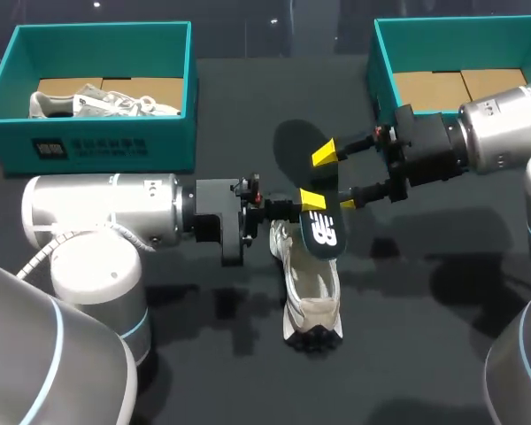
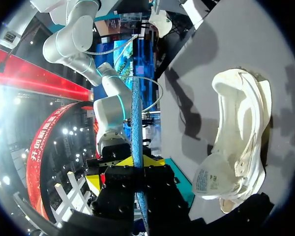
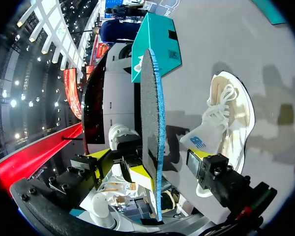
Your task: Take the shoe out of the shoebox, open the shoe tongue, remove and reinsert the insole, then place the shoe into the shoebox
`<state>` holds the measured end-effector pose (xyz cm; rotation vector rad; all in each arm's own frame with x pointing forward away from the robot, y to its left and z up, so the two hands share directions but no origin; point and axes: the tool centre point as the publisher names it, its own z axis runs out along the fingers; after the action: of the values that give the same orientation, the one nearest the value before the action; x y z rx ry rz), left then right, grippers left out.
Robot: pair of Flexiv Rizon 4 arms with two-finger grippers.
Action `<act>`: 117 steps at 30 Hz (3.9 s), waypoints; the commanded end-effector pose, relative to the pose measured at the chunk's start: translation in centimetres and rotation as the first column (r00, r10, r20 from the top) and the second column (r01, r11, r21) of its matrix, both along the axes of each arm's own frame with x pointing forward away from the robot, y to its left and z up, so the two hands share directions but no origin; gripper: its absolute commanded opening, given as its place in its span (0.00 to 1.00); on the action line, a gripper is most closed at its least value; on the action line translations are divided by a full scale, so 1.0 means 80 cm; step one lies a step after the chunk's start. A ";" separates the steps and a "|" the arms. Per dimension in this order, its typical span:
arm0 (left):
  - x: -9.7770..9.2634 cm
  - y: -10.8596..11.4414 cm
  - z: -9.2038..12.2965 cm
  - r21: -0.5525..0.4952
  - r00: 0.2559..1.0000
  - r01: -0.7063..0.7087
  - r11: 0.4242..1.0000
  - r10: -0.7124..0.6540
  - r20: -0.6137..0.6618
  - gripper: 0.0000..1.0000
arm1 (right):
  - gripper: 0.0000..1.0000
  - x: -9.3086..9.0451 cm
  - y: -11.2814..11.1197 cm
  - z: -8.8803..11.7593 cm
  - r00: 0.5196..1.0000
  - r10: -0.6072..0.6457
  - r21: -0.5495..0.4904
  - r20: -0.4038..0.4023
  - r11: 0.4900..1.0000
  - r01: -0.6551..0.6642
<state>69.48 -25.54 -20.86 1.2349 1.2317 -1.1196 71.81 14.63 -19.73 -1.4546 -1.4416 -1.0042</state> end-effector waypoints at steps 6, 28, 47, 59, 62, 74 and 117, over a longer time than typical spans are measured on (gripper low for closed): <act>-0.001 -0.013 -0.003 0.000 1.000 0.017 1.000 -0.017 0.000 0.00 | 0.79 0.000 0.008 -0.004 1.000 -0.008 0.012 0.007 1.000 0.008; -0.010 -0.015 -0.004 -0.007 1.000 0.016 1.000 -0.016 0.025 0.00 | 0.26 0.010 0.003 -0.011 1.000 -0.018 0.041 0.012 0.999 0.018; -0.009 -0.012 -0.006 -0.010 1.000 -0.016 1.000 0.016 0.021 0.00 | 0.00 0.008 0.005 -0.012 1.000 -0.020 0.055 0.018 0.998 0.019; 0.005 0.069 0.029 0.096 0.998 0.007 0.995 0.000 -0.066 1.00 | 0.00 -0.016 0.001 -0.019 0.999 -0.034 0.083 0.023 0.996 0.032; 0.008 0.077 0.031 0.127 1.000 0.010 0.992 -0.007 -0.025 1.00 | 0.00 -0.022 0.005 -0.023 1.000 -0.022 0.110 0.014 0.994 0.020; 0.008 0.077 0.034 0.146 1.000 -0.004 0.989 0.006 -0.017 1.00 | 0.00 -0.025 0.007 -0.024 1.000 -0.015 0.115 0.013 0.993 0.014; 0.080 0.101 0.129 0.765 0.978 0.139 0.629 0.036 -0.207 1.00 | 0.00 -0.058 0.015 -0.044 0.998 -0.042 0.153 -0.038 0.987 0.047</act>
<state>74.31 -16.42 -11.58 1.6519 1.8202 -0.8474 67.28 15.72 -23.27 -1.3857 -1.2821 -1.0881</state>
